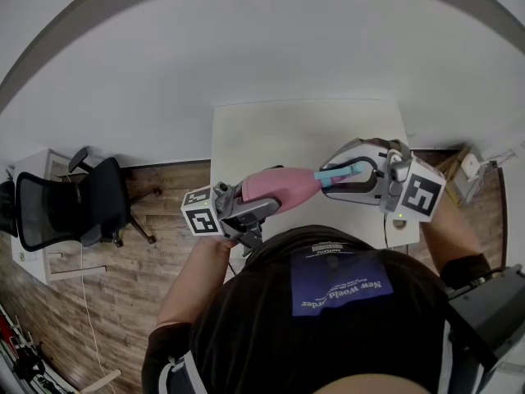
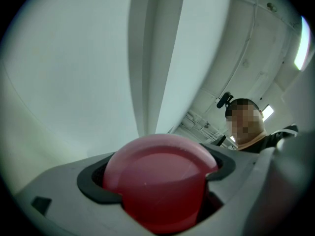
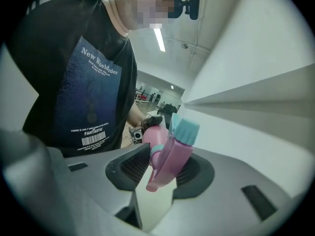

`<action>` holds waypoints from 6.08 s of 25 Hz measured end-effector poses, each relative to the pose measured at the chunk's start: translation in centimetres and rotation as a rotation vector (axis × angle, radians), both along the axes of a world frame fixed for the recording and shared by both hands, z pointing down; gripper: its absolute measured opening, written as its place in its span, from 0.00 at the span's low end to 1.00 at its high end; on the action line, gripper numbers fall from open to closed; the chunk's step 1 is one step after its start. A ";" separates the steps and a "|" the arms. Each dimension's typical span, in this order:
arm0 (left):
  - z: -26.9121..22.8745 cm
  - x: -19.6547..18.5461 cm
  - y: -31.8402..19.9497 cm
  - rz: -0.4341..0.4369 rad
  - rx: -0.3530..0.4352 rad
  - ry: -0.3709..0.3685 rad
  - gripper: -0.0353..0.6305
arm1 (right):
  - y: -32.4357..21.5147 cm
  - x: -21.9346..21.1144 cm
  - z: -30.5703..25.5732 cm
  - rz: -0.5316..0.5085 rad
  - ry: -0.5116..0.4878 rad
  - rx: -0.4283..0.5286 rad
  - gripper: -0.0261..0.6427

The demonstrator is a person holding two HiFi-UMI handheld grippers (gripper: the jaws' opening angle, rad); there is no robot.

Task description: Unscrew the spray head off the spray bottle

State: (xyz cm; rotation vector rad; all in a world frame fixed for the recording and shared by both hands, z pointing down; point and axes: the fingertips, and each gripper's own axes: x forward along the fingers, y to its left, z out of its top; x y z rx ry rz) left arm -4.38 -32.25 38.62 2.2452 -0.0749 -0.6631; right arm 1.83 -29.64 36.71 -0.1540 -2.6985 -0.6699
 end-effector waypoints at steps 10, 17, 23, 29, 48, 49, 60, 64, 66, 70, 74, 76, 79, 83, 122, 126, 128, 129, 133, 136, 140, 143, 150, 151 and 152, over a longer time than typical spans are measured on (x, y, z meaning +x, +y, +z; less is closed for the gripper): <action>-0.4 -0.4 -0.1 -0.052 0.070 0.030 0.79 | -0.5 0.2 -0.6 0.046 -0.038 0.005 0.23; -0.6 -1.6 -0.1 -0.138 0.212 -0.035 0.79 | -1.6 1.1 -1.4 0.138 -0.137 -0.208 0.26; -1.4 -2.0 -0.2 -0.239 0.358 -0.107 0.79 | -2.4 4.4 -2.8 0.093 -0.283 -0.524 0.34; -1.9 -2.4 0.0 -0.294 0.500 -0.194 0.79 | -5.5 7.0 -2.6 0.076 -0.464 -1.126 0.42; -1.7 -1.4 2.8 -0.285 0.793 -0.375 0.79 | -3.7 3.4 1.6 -0.076 -0.249 -1.721 0.49; -1.6 -1.4 3.0 -0.280 0.797 -0.383 0.79 | -3.5 3.0 1.8 -0.076 -0.235 -1.725 0.49; -0.9 0.3 3.8 -0.233 0.856 -0.478 0.79 | -1.9 -0.7 3.3 0.008 -0.029 -1.696 0.37; -1.1 0.4 3.5 -0.242 0.840 -0.487 0.79 | -2.1 -0.6 3.4 0.038 -0.023 -1.636 0.24; -1.1 0.5 3.2 -0.245 0.821 -0.482 0.79 | -2.3 -0.5 3.3 0.046 -0.017 -1.588 0.23; -1.3 0.4 3.0 -0.230 0.740 -0.435 0.79 | -2.0 -0.5 3.0 0.061 -0.005 -1.410 0.23; -1.1 0.3 3.0 -0.206 0.623 -0.350 0.79 | -1.4 -0.3 2.5 0.066 -0.011 -1.162 0.23; -0.9 0.4 2.6 -0.191 0.552 -0.312 0.79 | -1.3 -0.2 2.3 0.066 -0.013 -1.025 0.23; -0.6 0.2 1.8 -0.162 0.442 -0.263 0.79 | -1.4 -0.4 1.9 0.059 0.002 -0.800 0.23; -0.4 0.0 1.3 -0.123 0.332 -0.211 0.79 | -0.5 -0.2 1.9 0.015 0.079 -0.475 0.23; -2.2 -1.9 1.3 -0.368 0.794 -0.464 0.79 | -4.2 3.8 0.9 0.092 -0.395 -1.788 0.44; -2.0 -1.3 2.1 -0.349 0.865 -0.512 0.79 | -4.3 3.3 0.9 0.040 -0.452 -1.851 0.44; -2.2 -1.2 2.2 -0.350 0.879 -0.507 0.79 | -4.2 2.9 1.1 0.026 -0.452 -1.876 0.44; -2.3 -1.1 2.3 -0.352 0.885 -0.505 0.79 | -4.0 2.6 1.2 0.018 -0.452 -1.889 0.44; -2.3 -0.8 3.0 -0.330 0.924 -0.519 0.79 | -3.5 1.8 1.4 -0.001 -0.445 -1.925 0.44; -1.7 0.0 3.7 -0.301 0.957 -0.539 0.79 | -3.5 1.8 1.6 -0.004 -0.426 -1.924 0.44; -1.5 0.8 4.6 -0.283 0.977 -0.543 0.79 | -2.7 1.8 1.8 -0.007 -0.385 -1.926 0.44; -1.3 0.8 4.6 -0.261 1.013 -0.562 0.79 | -2.6 0.9 2.2 0.000 -0.332 -1.935 0.44; -0.6 1.0 4.9 -0.235 1.029 -0.589 0.79 | -1.8 -0.4 2.7 0.026 -0.250 -1.879 0.32; -0.6 1.0 5.0 -0.233 1.028 -0.589 0.79 | -1.7 -0.4 2.7 0.035 -0.241 -1.864 0.29; -0.6 1.0 5.0 -0.233 1.026 -0.589 0.79 | -1.6 -0.4 2.7 0.042 -0.234 -1.851 0.28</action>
